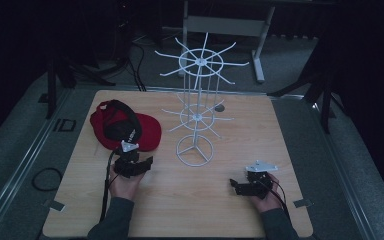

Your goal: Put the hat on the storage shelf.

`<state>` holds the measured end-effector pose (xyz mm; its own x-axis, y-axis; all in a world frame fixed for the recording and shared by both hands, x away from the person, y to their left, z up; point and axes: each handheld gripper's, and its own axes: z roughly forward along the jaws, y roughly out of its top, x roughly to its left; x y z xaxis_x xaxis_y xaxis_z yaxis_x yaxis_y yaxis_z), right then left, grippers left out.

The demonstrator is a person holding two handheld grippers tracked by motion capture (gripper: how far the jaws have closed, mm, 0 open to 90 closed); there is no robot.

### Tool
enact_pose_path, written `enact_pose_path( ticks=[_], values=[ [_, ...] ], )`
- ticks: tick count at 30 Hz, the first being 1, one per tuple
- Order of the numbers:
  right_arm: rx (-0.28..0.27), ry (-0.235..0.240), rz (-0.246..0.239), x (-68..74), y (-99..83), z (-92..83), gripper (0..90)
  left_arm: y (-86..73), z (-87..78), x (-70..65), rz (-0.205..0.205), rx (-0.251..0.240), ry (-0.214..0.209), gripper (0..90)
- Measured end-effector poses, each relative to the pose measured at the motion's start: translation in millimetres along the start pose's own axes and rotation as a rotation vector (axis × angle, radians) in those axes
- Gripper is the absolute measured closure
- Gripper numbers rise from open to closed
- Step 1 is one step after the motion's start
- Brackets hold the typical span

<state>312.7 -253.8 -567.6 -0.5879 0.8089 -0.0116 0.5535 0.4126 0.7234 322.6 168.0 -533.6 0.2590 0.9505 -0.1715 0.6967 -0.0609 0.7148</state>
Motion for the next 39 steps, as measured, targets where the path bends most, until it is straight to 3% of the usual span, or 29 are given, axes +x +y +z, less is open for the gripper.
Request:
enact_pose_path(
  ticks=[3, 6, 11, 17, 20, 25, 29, 32, 39],
  values=[
    [0.000, 0.000, 0.000, 0.0, 0.0, 0.0, 15.3, 3.3, 2.5, 0.5, -0.005, 0.003, 0.012, 38.0],
    [0.000, 0.000, 0.000, 0.0, 0.0, 0.0, 15.3, 9.5, 11.8, 4.8, -0.051, 0.014, 0.042, 31.4],
    [0.001, 0.000, 0.003, 0.2, 0.1, -0.1, 15.3, 19.2, 24.1, 13.9, -0.121, 0.030, 0.029, 26.9],
    [0.001, 0.000, 0.003, 0.2, 0.1, -0.1, 15.3, 24.6, 34.2, 27.7, -0.246, -0.009, 0.032, 21.9],
    [0.001, 0.000, 0.003, 0.2, 0.1, -0.1, 15.3, 26.0, 34.9, 35.4, -0.279, -0.023, 0.033, 24.2],
    [0.001, 0.000, 0.003, 0.2, 0.1, -0.1, 15.3, 28.3, 32.2, 48.0, -0.312, -0.022, 0.047, 35.1],
    [0.001, 0.000, 0.004, 0.2, 0.1, -0.1, 15.3, 27.8, 28.8, 59.1, -0.301, -0.001, 0.074, 45.9],
    [0.001, 0.000, 0.003, 0.2, 0.1, -0.1, 15.3, 28.3, 24.9, 66.2, -0.308, 0.000, 0.073, 53.2],
    [0.001, 0.000, 0.003, 0.2, 0.1, -0.1, 15.3, 35.6, 23.7, 73.1, -0.264, 0.046, 0.028, 61.5]
  ],
)
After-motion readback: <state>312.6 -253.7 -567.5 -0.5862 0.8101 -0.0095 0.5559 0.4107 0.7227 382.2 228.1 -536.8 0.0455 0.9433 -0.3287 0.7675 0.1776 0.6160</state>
